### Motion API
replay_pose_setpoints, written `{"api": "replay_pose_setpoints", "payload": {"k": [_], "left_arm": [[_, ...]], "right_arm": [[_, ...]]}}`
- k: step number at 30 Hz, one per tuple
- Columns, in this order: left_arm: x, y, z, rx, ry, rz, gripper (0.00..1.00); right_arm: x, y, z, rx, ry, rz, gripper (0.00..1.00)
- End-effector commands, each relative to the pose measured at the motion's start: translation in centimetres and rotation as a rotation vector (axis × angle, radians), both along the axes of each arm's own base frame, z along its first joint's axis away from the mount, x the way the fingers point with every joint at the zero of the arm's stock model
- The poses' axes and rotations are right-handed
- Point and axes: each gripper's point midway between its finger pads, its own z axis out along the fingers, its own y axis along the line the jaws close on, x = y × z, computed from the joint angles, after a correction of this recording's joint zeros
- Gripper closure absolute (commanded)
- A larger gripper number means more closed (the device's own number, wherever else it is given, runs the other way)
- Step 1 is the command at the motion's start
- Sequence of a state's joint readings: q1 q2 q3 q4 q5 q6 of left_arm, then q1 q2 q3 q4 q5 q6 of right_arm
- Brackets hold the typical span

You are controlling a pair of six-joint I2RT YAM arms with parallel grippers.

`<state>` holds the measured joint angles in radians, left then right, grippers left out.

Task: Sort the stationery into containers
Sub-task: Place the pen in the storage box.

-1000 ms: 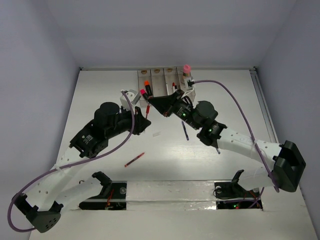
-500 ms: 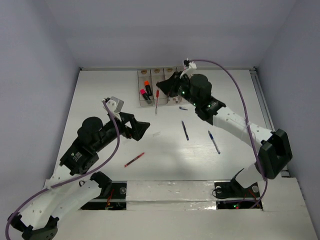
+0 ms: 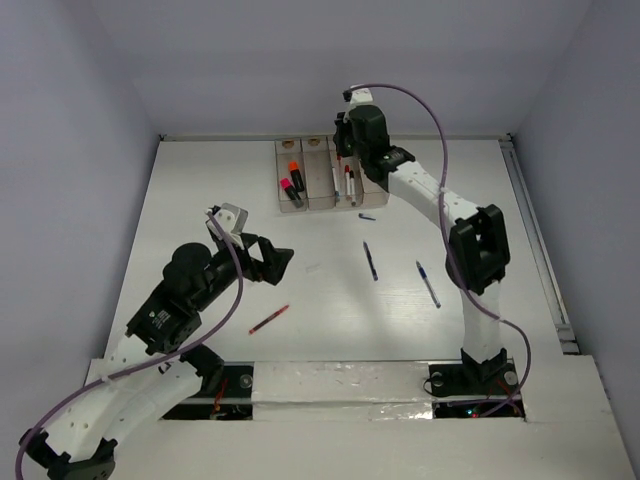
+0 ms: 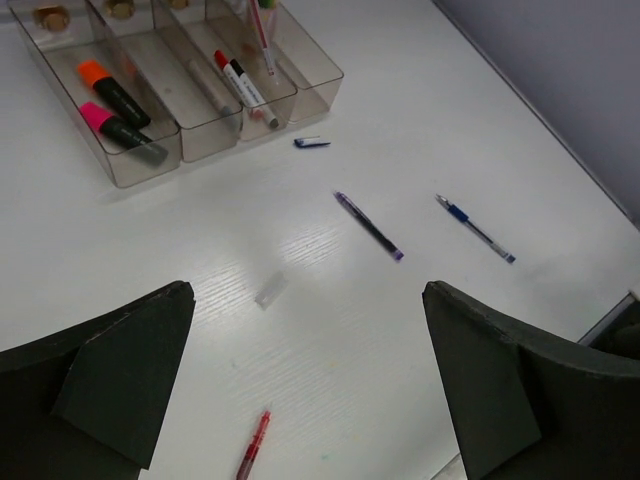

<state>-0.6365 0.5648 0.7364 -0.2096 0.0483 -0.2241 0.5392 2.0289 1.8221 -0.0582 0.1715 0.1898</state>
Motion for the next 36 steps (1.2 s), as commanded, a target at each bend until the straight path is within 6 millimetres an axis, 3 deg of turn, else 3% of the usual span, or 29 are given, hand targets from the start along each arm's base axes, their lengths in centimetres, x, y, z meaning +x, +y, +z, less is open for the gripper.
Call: {"api": "replay_pose_setpoints", "payload": {"k": [1,7,15,17,20,22,24,26,29,31,32,34,36], "left_arm": [[0.8,0.6,0.4,0.007,-0.029,0.044,0.01],[1.2,1.1,0.4,0.011,-0.033,0.081,0.01],[1.7,1.5,0.3,0.015,-0.03,0.1,0.01],[1.8,1.7,0.2,0.017,-0.026,0.109,0.01],[2.1,1.8,0.1,0.021,-0.023,0.118,0.01],[2.1,1.7,0.0,0.022,-0.02,0.115,0.01],[2.3,1.9,-0.1,0.023,-0.015,0.124,0.01],[2.3,1.9,0.0,0.021,-0.016,0.124,0.01],[2.3,2.3,0.1,0.018,-0.019,0.14,0.01],[2.3,2.3,0.0,0.018,-0.019,0.14,0.01],[2.3,2.3,0.1,0.016,-0.019,0.14,0.01],[2.4,2.5,0.1,0.015,-0.02,0.148,0.01],[2.4,2.4,0.1,0.014,-0.02,0.144,0.01]], "right_arm": [[2.2,-1.6,1.2,-0.171,-0.062,-0.062,1.0],[5.4,-2.3,-2.0,-0.28,-0.051,-0.091,1.0],[6.9,-1.5,-7.3,-0.273,0.048,-0.075,1.0],[7.0,-1.7,-7.6,-0.254,0.064,-0.107,0.71],[7.0,-1.2,-5.4,-0.209,0.035,-0.099,0.35],[6.7,-1.1,-2.4,-0.176,-0.006,-0.089,0.27],[6.1,-0.8,-0.6,-0.15,-0.022,-0.065,0.26],[4.6,-0.8,1.4,-0.117,-0.03,-0.033,0.26],[1.2,-1.4,2.2,-0.068,0.0,0.01,0.28],[-1.1,-2.1,1.8,-0.046,0.022,0.026,0.31],[-3.5,-3.2,0.8,-0.03,0.046,0.023,0.37],[-6.0,-4.6,-0.4,-0.023,0.075,0.013,0.41],[-9.6,-6.8,-2.6,-0.023,0.123,-0.013,0.55]]}}
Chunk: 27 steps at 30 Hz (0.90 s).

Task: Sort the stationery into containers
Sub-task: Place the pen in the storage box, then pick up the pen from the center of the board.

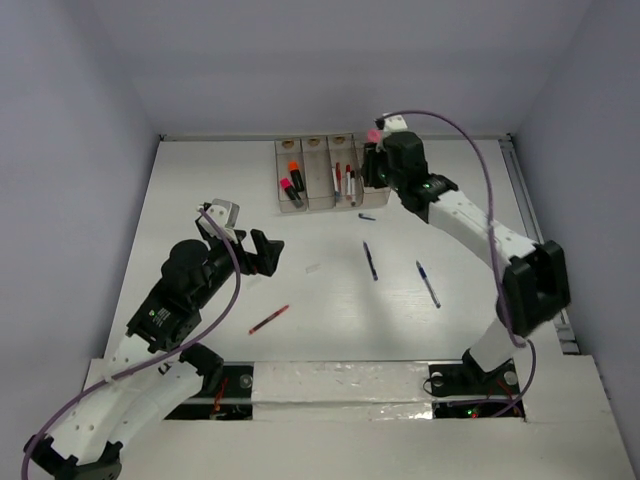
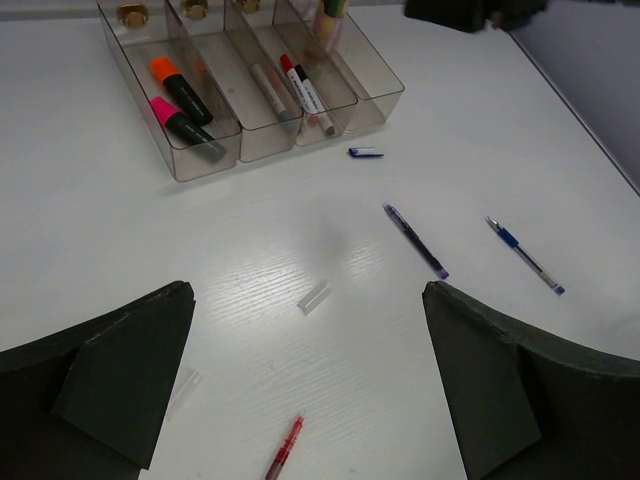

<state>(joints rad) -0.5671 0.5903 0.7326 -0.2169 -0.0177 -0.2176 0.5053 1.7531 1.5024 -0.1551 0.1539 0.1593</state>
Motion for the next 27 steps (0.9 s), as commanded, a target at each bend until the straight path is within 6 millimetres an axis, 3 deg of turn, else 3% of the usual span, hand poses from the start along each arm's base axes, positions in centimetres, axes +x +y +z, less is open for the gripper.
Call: {"api": "replay_pose_setpoints", "payload": {"k": [1,4,7,11,13,14,15,18,20,24,27], "left_arm": [[0.3,0.1,1.2,-0.021,-0.044,0.007,0.01],[0.2,-0.1,1.3,-0.026,-0.046,-0.005,0.01],[0.1,0.0,1.3,-0.027,-0.047,-0.005,0.01],[0.0,-0.2,1.3,-0.033,-0.047,-0.013,0.02],[-0.3,-0.4,1.5,-0.039,-0.051,-0.035,0.02],[-0.4,-0.4,1.4,-0.039,-0.051,-0.036,0.03],[-0.4,-0.4,1.5,-0.04,-0.052,-0.036,0.03],[-0.6,-0.4,1.8,-0.047,-0.062,-0.041,0.03],[-0.6,-0.5,1.9,-0.049,-0.064,-0.047,0.03],[-0.7,-0.9,1.8,-0.051,-0.059,-0.071,0.03],[-0.8,-1.2,1.6,-0.051,-0.052,-0.084,0.03]], "right_arm": [[-4.1,-1.7,-1.4,0.069,0.026,-0.021,0.62],[-8.5,-4.1,-4.1,0.063,0.1,-0.051,0.78],[-12.1,-5.6,-6.4,0.06,0.187,-0.055,0.85],[-15.1,-6.5,-9.4,0.032,0.31,-0.051,0.84],[-15.3,-8.1,-10.4,-0.025,0.332,-0.121,0.8],[-15.9,-9.2,-11.3,-0.073,0.37,-0.164,0.71],[-15.8,-11.0,-11.7,-0.133,0.371,-0.251,0.67],[-16.8,-13.9,-13.6,-0.245,0.451,-0.369,0.55],[-17.7,-14.4,-15.1,-0.29,0.516,-0.378,0.53],[-18.2,-13.9,-16.5,-0.264,0.596,-0.371,0.53],[-18.1,-14.9,-17.3,-0.26,0.632,-0.41,0.53]]}}
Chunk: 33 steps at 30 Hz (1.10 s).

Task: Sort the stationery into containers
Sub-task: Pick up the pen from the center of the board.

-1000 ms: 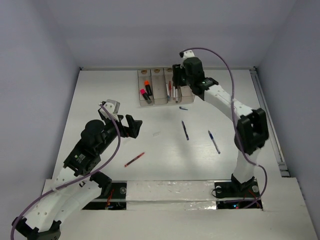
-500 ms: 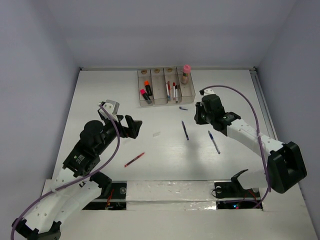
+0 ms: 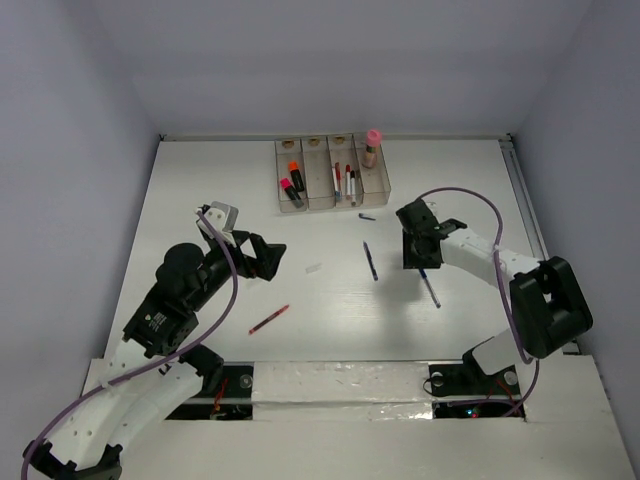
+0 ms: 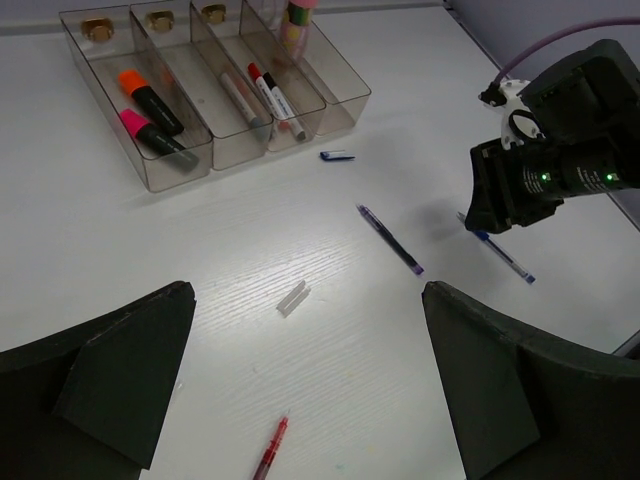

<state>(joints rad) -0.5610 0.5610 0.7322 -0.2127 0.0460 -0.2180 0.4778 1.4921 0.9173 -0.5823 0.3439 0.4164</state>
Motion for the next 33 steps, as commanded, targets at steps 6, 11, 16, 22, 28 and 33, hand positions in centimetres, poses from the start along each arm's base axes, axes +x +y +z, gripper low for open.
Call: {"api": "replay_pose_setpoints", "payload": {"k": [6,11,16,22,28,33], "left_arm": [[0.0,-0.7,1.0,-0.027,-0.037,-0.034,0.03],[0.2,-0.5,1.0,-0.027,-0.036,-0.027,0.03],[0.3,-0.6,0.8,-0.023,-0.031,-0.025,0.04],[-0.4,-2.8,0.5,-0.038,-0.007,-0.154,0.07],[-1.4,-5.6,1.0,-0.104,0.023,-0.313,0.15],[-1.9,-6.9,1.0,-0.142,0.055,-0.386,0.26]], "right_arm": [[1.1,-2.1,-0.7,0.052,0.061,-0.094,0.54],[0.8,-0.9,-2.9,0.103,0.131,-0.042,0.58],[0.5,-0.5,-4.8,0.112,0.181,-0.021,0.84],[3.1,-0.5,-0.7,0.127,0.005,-0.033,1.0],[4.8,7.4,11.9,0.478,-0.354,0.186,1.0],[3.4,16.3,21.5,0.879,-0.582,0.386,1.0]]}}
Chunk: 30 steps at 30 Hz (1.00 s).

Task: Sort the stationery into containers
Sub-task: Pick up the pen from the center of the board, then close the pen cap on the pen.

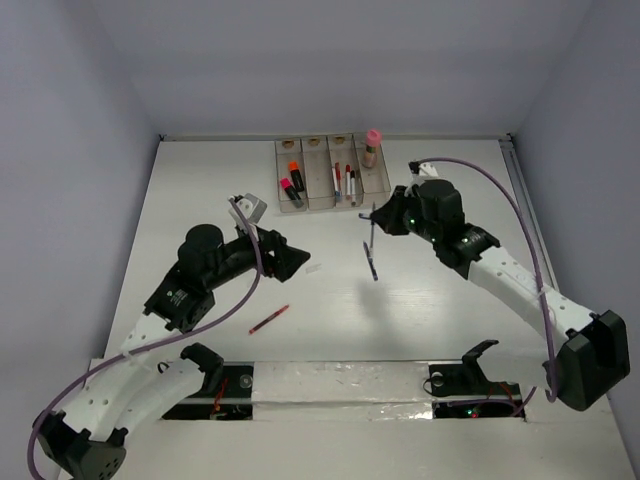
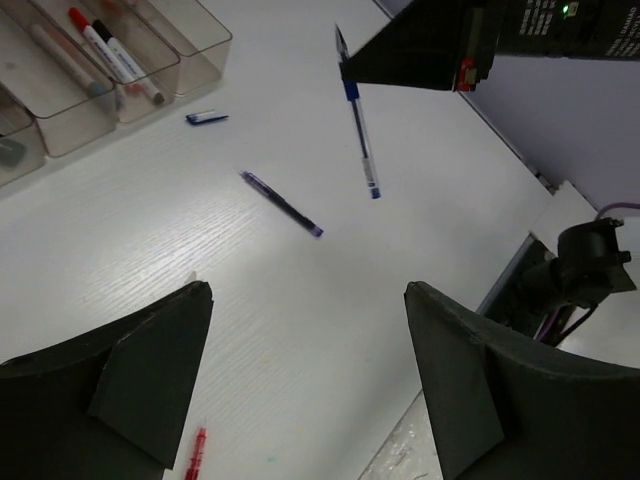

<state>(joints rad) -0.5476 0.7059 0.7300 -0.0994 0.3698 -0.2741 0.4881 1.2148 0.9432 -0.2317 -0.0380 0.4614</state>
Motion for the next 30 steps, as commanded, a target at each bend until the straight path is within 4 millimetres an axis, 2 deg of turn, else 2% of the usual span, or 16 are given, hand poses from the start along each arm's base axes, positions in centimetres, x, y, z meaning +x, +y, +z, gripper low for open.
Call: {"api": "replay_pose_setpoints", "payload": {"k": [1,2,4,5,6,8,11,17,23,27,29,30], "left_arm": [[-0.7,-1.5,1.7,-0.081,-0.021,-0.093,0.27],[-0.5,-1.7,2.0,-0.089,-0.029,-0.096,0.27],[-0.3,-1.7,1.6,-0.08,-0.021,-0.093,0.28],[0.1,-1.4,1.5,-0.075,-0.018,-0.071,0.3],[0.6,-1.0,1.4,-0.071,-0.018,-0.043,0.31],[0.8,-0.7,1.2,-0.07,-0.017,-0.028,0.33],[1.4,-0.1,0.9,-0.062,-0.017,0.002,0.35],[2.5,0.9,0.7,-0.048,-0.02,0.071,0.39],[2.6,0.8,0.2,-0.048,0.006,0.054,0.44],[2.8,1.0,0.0,-0.052,0.013,0.055,0.56],[2.8,0.9,0.1,-0.056,0.015,0.048,0.58],[2.8,1.0,0.1,-0.06,0.017,0.047,0.63]], "right_arm": [[-1.2,8.3,7.7,0.325,-0.176,0.213,1.0],[-1.4,9.7,9.7,0.384,-0.231,0.25,1.0],[-1.6,12.3,10.7,0.445,-0.24,0.297,1.0],[-2.5,13.9,12.1,0.485,-0.276,0.34,1.0],[-2.5,15.1,11.7,0.503,-0.26,0.356,1.0],[-3.2,16.8,13.7,0.563,-0.305,0.402,1.0],[-3.7,18.4,14.9,0.617,-0.331,0.444,1.0],[-4.8,18.7,16.5,0.726,-0.352,0.472,1.0],[-5.5,19.5,16.3,0.76,-0.315,0.531,1.0],[-5.7,19.7,16.1,0.776,-0.303,0.547,1.0],[-5.9,19.9,16.2,0.783,-0.3,0.562,1.0],[-6.0,20.0,16.3,0.79,-0.295,0.568,1.0]]}}
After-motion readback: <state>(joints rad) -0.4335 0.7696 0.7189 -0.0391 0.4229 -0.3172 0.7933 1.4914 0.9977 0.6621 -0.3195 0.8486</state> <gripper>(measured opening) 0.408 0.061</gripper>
